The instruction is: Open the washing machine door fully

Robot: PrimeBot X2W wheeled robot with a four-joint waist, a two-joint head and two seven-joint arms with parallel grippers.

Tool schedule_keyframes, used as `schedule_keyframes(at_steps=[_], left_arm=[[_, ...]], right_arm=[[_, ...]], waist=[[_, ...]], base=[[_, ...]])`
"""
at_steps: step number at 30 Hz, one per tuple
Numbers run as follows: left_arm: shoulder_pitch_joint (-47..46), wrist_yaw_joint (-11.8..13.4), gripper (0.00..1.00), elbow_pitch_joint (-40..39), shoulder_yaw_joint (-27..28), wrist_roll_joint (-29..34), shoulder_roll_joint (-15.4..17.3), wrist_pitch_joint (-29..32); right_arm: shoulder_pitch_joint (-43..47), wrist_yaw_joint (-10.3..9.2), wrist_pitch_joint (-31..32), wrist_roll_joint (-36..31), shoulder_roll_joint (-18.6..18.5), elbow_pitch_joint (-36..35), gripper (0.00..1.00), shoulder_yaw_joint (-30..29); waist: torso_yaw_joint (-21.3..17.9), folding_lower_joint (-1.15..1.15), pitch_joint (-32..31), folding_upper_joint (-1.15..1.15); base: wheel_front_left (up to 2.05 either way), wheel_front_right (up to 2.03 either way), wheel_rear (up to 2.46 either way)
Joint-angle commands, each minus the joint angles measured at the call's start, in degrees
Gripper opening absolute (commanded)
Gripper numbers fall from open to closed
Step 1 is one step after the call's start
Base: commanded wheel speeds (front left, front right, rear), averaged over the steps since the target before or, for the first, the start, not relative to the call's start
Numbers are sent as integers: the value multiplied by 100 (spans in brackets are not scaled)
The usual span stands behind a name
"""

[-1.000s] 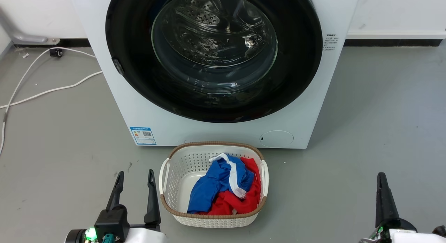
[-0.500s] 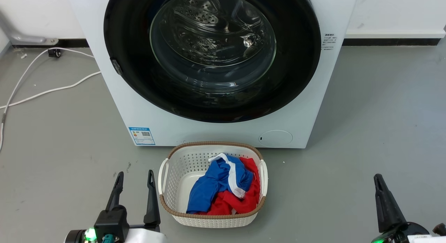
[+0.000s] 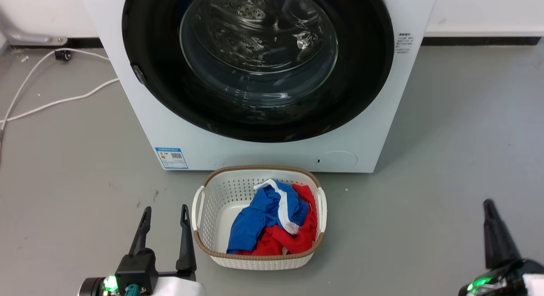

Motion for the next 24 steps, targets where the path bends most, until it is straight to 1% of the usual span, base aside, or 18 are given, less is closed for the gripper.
schedule_keyframes(at_steps=[1, 9, 14, 19, 24], left_arm=[[-66, 29, 100, -28, -13, 38, -9, -16], [-501, -32, 100, -116, -49, 106, -9, -16], [-934, -107, 100, -208, -71, 216, -9, -15], [-1469, -201, 100, -284, -95, 295, -9, -16], [-1910, -242, 100, -341, -86, 313, -9, -16]], right_arm=[[-214, 0, 27, 13, 6, 13, 0, -129], [-1522, 0, 283, -13, -345, 338, 0, -858], [-2659, 0, 497, 19, -705, 705, 0, -1162], [-3826, 1, 688, -29, -1067, 992, 0, -1308], [-4833, 1, 895, -171, -1398, 1220, 0, -1230]], waist=[[6, 0, 105, 0], [70, 0, 789, 0], [109, 0, 1507, 0], [184, 0, 2299, 0], [254, 0, 2886, 0]], base=[[0, 0, 0], [0, 0, 0], [0, 0, 0], [0, 0, 0], [0, 0, 0]])
